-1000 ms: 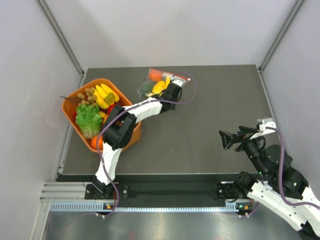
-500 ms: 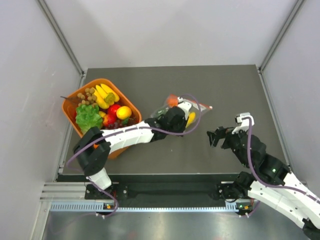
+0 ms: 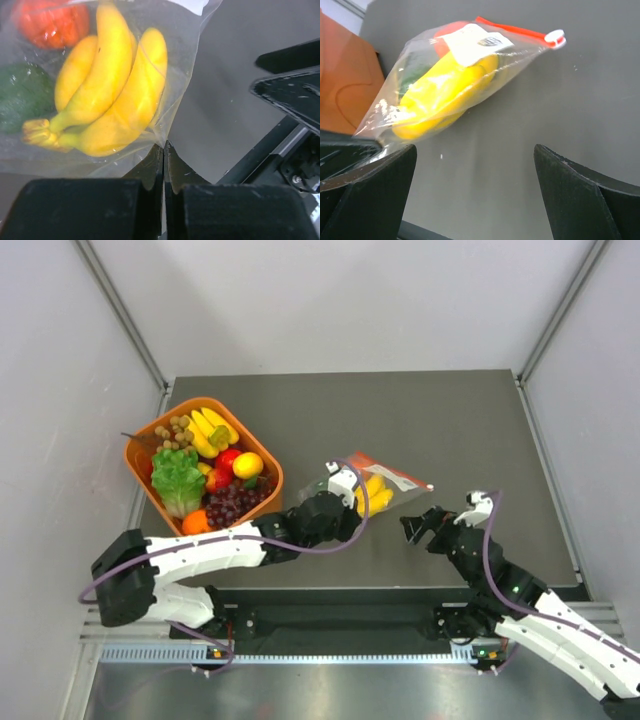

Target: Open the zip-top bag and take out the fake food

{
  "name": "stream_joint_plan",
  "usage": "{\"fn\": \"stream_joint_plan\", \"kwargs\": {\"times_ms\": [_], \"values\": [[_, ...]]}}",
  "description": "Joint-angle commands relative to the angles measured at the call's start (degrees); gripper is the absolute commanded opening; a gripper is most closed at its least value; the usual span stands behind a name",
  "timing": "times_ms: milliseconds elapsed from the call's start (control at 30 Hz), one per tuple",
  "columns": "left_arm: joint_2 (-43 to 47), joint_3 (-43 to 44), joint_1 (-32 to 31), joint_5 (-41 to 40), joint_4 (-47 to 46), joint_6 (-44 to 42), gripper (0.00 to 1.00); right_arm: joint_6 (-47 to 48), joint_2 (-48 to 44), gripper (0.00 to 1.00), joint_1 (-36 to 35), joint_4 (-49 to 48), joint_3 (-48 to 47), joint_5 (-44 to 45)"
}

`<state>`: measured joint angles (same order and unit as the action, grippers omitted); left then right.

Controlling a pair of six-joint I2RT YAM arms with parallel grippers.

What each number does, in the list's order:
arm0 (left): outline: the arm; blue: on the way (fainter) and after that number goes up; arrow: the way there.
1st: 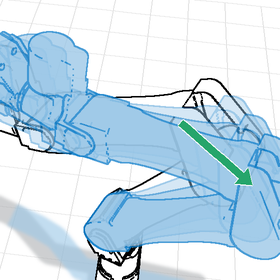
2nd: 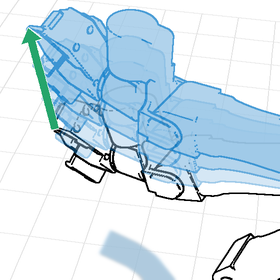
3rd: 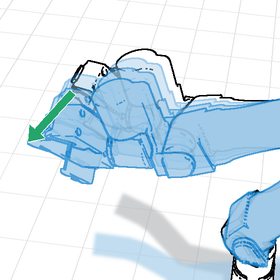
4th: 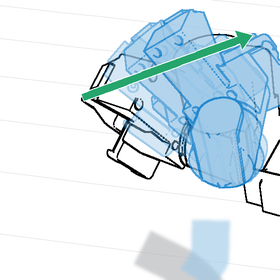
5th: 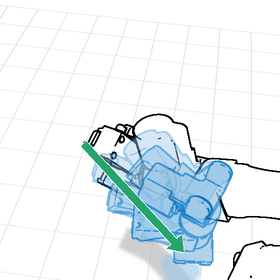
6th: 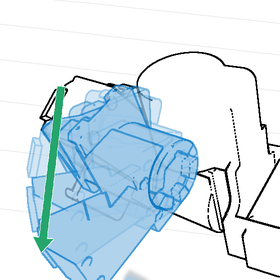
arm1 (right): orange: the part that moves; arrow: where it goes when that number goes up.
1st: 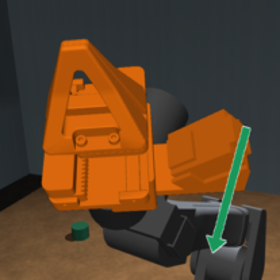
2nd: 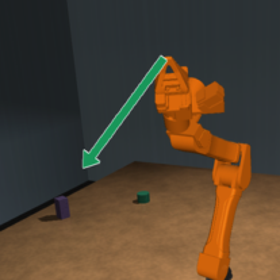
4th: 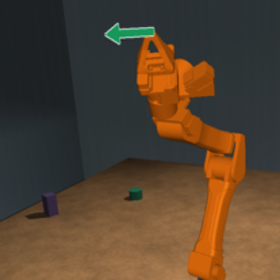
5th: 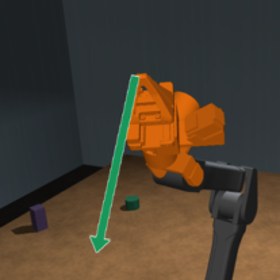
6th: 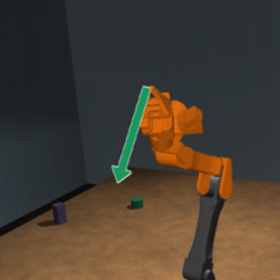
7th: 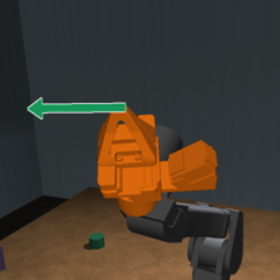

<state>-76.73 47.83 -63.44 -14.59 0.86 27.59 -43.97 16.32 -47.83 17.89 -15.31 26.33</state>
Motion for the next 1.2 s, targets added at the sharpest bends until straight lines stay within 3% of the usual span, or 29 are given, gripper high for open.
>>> {"fn": "stream_joint_plan", "kwargs": {"times_ms": [0, 233, 633, 733, 767, 800, 833, 867, 933, 967, 1000, 1067, 1167], "values": [[5.35, -2.47, -0.72, -2.38, -4.99, 1.85, 0.0, -5.95, 0.3, 1.0, -0.24, -7.33, 2.11, 1.27], [8.79, -7.22, -2.12, 0.0, -6.58, 2.47, 0.0, -8.24, 4.68, 1.0, -0.15, -23.32, 7.57, 2.06], [12.21, -11.88, -7.84, 3.33, -10.62, 1.94, 0.0, -6.58, 27.35, 0.97, 0.73, -45.56, 8.1, 0.66], [12.13, -12.76, -8.89, 6.75, -11.41, 1.24, 0.0, -3.08, 29.21, 0.79, 0.81, -52.85, 9.15, -1.18], [12.04, -12.85, -9.33, 7.81, -11.58, 0.89, 0.0, -2.27, 28.95, 0.65, 0.81, -54.35, 9.51, -1.36], [11.87, -12.94, -9.59, 9.04, -11.59, 0.01, 0.02, -1.31, 28.34, 0.6, 0.81, -57.15, 10.21, -1.54], [11.69, -12.94, -9.86, 10.71, -11.5, -0.34, 0.09, 1.57, 26.59, 0.54, 0.81, -58.05, 10.47, -2.06], [11.6, -12.94, -10.47, 11.33, -11.24, -0.87, 0.24, 3.17, 25.36, 0.44, 0.73, -58.4, 10.48, -2.42], [11.6, -12.24, -11.0, 11.6, -9.66, -2.1, 0.38, 8.51, 22.72, 0.31, 0.81, -58.32, 10.13, -3.03], [11.86, -11.8, -11.35, 11.51, -8.87, -2.63, 0.47, 10.46, 19.75, 0.14, 0.81, -57.88, 9.95, -3.91], [12.56, -10.93, -11.53, 11.43, -8.17, -3.59, 0.59, 12.39, 18.07, 0.07, 0.81, -57.36, 9.34, -4.44], [13.79, -9.87, -11.62, 10.55, -5.88, -4.39, 0.64, 18.81, 13.58, 0.0, 0.81, -54.29, 8.2, -7.06], [17.83, -5.84, -11.62, 9.23, -2.28, -6.41, 0.67, 25.85, 9.02, 0.0, 0.9, -48.31, 4.77, -10.32]]}}
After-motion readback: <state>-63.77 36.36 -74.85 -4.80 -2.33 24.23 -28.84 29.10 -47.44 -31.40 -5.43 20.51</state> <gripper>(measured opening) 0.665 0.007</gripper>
